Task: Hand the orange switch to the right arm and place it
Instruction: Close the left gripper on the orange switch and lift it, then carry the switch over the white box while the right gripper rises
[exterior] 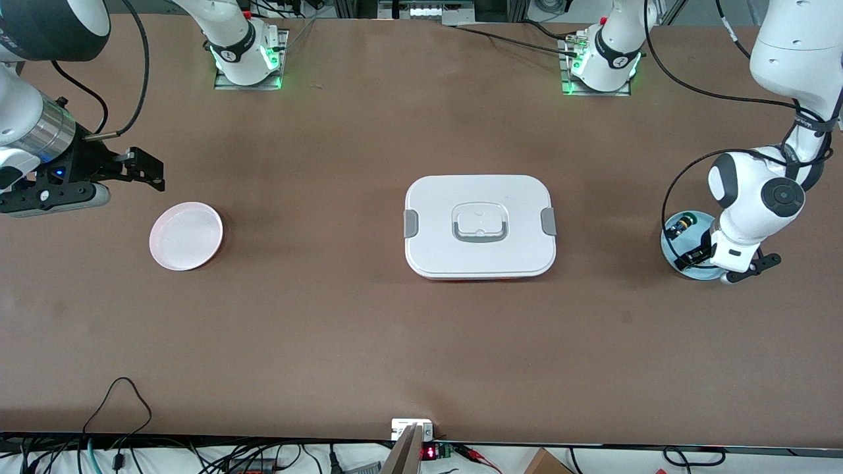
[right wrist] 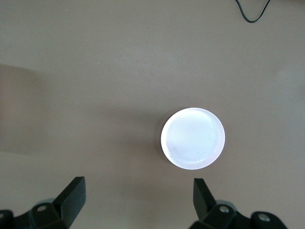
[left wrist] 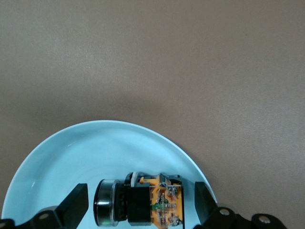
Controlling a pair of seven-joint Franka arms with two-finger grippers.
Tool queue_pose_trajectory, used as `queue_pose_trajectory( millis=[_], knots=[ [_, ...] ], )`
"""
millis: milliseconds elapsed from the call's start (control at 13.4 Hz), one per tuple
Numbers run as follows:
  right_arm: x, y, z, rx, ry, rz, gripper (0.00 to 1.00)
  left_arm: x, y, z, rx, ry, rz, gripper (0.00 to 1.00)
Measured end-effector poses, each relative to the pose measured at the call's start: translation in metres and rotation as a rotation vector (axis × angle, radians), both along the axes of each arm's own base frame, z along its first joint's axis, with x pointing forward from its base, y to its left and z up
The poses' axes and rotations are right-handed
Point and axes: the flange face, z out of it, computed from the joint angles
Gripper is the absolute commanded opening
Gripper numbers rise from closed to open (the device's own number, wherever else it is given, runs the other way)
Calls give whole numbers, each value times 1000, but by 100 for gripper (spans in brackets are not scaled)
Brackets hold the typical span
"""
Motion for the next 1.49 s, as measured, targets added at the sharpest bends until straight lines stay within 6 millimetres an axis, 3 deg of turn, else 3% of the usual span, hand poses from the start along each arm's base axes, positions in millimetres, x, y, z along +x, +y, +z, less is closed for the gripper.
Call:
queue_pose_trajectory(
  millis=[149,520,892,1041,1264,1487],
  knots=[
    [0,0,0,0,0,0,100,-1,1,-1,-1,2,4,90],
    [0,0,0,0,0,0,100,-2,2,-1,-1,1,6,42],
    [0,0,0,0,0,1,100,1,-3,4,-6,31,2,36],
    [0,0,0,0,0,1,100,14,-11,31,-13,111,0,35],
    [0,0,0,0,-1,1,100,40,-34,106,-22,238,-11,32],
    [0,1,0,0,-1,2,100,61,-76,183,-34,337,-51,25]
  ],
)
